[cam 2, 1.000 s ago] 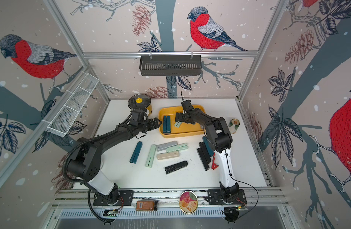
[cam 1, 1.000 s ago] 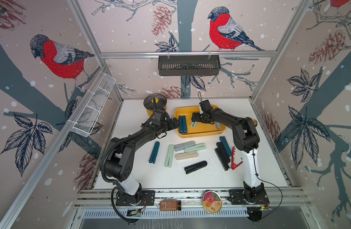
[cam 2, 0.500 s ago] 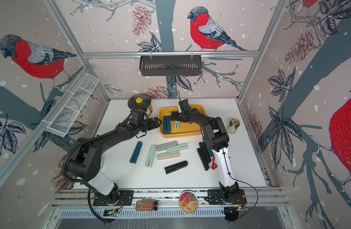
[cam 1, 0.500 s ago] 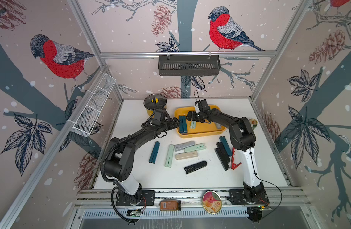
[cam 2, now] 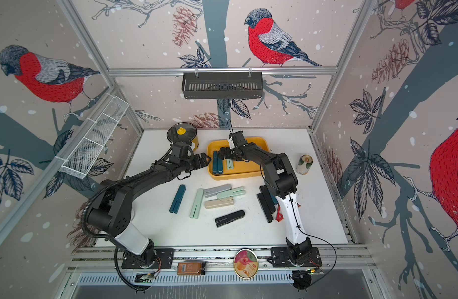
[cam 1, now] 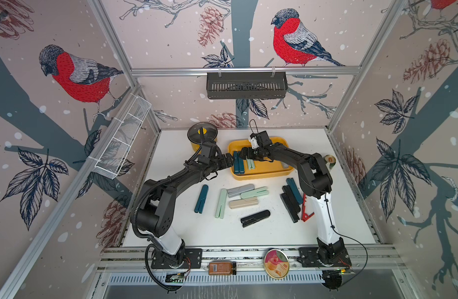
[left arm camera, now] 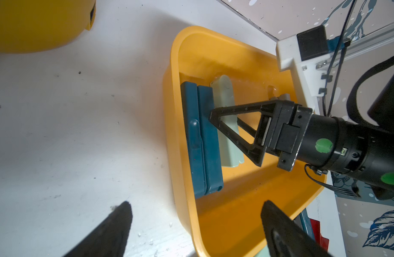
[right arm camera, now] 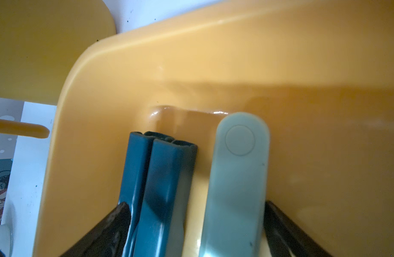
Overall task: Put the pruning pliers into the storage box
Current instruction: Adjust the pruning pliers in the storage box.
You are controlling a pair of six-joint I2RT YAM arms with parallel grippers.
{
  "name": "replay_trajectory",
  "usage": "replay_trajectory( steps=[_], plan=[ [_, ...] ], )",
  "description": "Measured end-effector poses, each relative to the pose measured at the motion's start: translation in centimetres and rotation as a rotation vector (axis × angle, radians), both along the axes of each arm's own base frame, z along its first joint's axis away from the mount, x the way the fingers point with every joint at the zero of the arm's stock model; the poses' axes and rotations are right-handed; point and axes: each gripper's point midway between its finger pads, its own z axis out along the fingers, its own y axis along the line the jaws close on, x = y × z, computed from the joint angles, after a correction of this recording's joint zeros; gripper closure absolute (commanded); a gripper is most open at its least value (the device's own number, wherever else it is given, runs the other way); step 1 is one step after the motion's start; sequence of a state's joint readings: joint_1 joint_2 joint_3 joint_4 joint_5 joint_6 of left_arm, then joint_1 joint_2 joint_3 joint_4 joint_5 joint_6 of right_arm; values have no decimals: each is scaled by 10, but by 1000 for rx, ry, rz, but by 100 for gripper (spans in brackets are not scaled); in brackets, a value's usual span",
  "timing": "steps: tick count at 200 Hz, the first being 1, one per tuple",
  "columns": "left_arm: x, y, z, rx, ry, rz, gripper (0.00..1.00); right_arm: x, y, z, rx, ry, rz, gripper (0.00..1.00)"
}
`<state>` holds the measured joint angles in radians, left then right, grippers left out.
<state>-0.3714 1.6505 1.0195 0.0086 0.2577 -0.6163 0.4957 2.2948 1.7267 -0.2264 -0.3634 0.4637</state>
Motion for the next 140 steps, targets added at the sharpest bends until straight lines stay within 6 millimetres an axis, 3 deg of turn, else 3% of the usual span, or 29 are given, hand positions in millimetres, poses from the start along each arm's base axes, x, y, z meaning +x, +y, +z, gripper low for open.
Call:
replay_trajectory(
  steps=[100, 140],
  plan=[
    [-3, 5, 7, 13, -19, 15, 8, -24, 15, 3, 50, 40, 42, 6],
    [-15, 12, 0, 29, -3, 25, 7, -29, 14, 8, 53, 49, 41, 6]
  ],
)
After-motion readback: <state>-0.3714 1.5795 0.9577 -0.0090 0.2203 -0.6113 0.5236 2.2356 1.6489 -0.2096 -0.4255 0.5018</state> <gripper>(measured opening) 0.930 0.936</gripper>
